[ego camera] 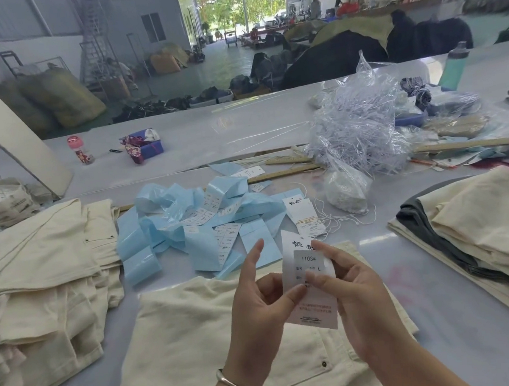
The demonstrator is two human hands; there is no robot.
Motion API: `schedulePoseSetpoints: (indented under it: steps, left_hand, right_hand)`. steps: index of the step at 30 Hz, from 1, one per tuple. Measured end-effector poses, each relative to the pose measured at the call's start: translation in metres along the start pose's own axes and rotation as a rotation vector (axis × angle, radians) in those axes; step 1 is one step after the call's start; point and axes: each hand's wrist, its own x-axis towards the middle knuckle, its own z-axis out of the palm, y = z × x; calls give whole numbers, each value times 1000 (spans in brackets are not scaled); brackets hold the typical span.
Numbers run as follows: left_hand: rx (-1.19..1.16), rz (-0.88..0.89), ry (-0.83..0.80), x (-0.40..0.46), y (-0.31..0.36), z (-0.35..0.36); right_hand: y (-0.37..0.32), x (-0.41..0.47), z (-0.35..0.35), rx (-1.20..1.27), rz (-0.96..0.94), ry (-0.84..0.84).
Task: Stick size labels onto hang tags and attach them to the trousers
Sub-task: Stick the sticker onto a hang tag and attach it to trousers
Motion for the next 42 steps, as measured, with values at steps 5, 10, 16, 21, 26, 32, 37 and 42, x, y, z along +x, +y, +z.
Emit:
schedulePoseSetpoints:
  steps: [5, 10, 16, 21, 26, 32, 37, 42]
  left_hand:
    - [127, -2, -22, 5, -2, -3]
    - [164, -100, -78, 15, -5, -9]
    - [-26, -216, -72, 26, -12, -9]
    - [-77, -244, 43, 42, -23, -2]
    - [-165, -356, 149, 59, -39, 6]
    - [-124, -420, 243, 84, -66, 18]
    - [-43, -443, 356, 103, -85, 2]
    - [-9, -450, 446, 110, -93, -15]
  right_hand:
    - [-8, 11, 3, -14, 6, 84]
    - [-2, 23, 7, 22, 24, 193]
    - [12, 33, 12, -124, -57, 235]
    - [24, 29, 6, -103, 7, 133]
    - [29, 37, -19, -147, 44, 47]
    - [35, 76, -68, -402, 130, 17]
    - [41, 143, -116, -764, 23, 240]
    - [56, 228, -124, -1325, -136, 10]
